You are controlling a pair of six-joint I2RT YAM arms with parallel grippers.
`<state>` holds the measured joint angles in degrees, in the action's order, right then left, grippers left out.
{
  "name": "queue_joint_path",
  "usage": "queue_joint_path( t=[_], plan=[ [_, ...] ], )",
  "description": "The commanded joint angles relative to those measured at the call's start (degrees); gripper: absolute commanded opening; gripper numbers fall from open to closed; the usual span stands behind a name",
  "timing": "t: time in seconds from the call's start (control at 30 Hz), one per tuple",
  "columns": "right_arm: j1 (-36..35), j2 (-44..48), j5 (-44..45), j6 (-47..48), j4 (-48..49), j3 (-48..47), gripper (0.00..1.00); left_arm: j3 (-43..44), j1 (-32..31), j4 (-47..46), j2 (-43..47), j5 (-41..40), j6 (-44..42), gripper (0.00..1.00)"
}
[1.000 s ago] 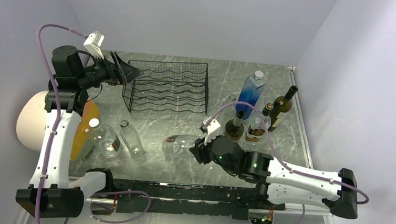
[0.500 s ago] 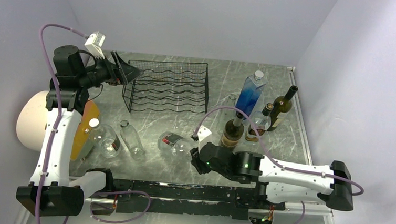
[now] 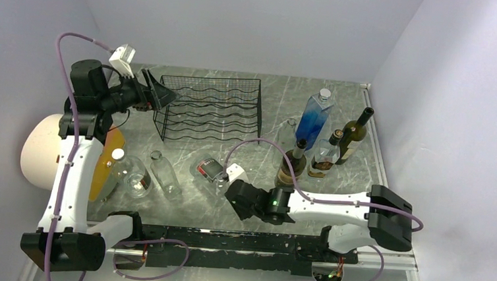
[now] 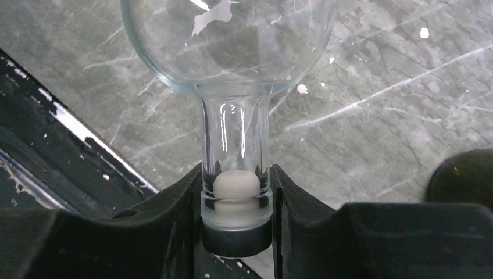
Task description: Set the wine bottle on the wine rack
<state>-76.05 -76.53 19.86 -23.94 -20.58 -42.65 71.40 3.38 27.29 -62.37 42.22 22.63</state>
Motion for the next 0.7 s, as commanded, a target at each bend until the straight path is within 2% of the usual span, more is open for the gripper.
queue_joint_path(
  t=[0.0,0.2,0.4,0.67],
  plan=[
    [2.4,-2.6,-2.8,2.1,6.3,0.6,0.0,-2.2,-0.4,1.2,0.0,-0.1,-1.0,0.9],
    [3.7,-7.3,-5.5,4.1,7.4,-0.1,0.0,-4.3,-0.4,1.8,0.0,-1.0,-3.2,0.91],
    [4.2,-11.6,-6.3,4.7,5.6,-2.4,0.21,-5.5,-0.4,1.9,-0.3,-4.4,-3.7,0.93],
    [6.5,-13.8,-8.3,3.9,6.1,-4.2,0.35,-6.2,-0.4,1.6,-0.9,-4.7,-4.5,0.95]
  ],
)
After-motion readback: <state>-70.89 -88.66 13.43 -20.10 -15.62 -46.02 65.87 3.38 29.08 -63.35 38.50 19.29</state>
